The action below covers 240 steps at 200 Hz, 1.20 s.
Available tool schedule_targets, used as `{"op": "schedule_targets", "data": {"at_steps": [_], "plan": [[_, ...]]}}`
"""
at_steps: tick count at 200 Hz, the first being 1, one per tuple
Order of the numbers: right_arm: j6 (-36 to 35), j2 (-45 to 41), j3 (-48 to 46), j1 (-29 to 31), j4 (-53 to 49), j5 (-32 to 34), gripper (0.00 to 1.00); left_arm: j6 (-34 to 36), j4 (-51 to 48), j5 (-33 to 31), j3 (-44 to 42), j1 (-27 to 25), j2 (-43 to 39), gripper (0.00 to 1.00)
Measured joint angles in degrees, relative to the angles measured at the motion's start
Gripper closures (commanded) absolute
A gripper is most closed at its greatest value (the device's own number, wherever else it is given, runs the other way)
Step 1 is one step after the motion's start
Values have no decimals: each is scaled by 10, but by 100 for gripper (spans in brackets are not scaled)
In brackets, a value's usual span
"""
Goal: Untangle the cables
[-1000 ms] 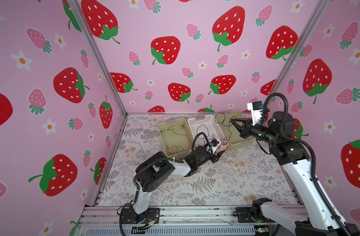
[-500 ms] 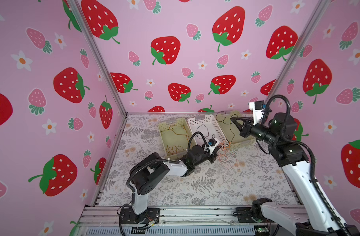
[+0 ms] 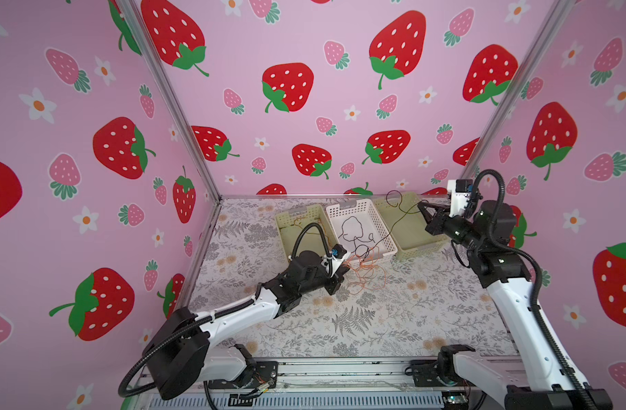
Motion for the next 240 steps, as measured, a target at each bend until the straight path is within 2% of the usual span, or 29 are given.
{"op": "schedule_targets", "data": {"at_steps": [51,120,200,240], "plan": [[4,0,-88,-28,18,5,100,-11,-153,-51,-47,51,-71,100],[-14,0,-147,-101,31,14,100,-30,-271,-114,-47,80,-97,100],[-58,26,-176,-206,30,17,100,-38,-315,-154,-47,107,-103,100],[-72,45,-177,-231,27,31,100,-38,-327,-166,-47,120,-101,100]]}}
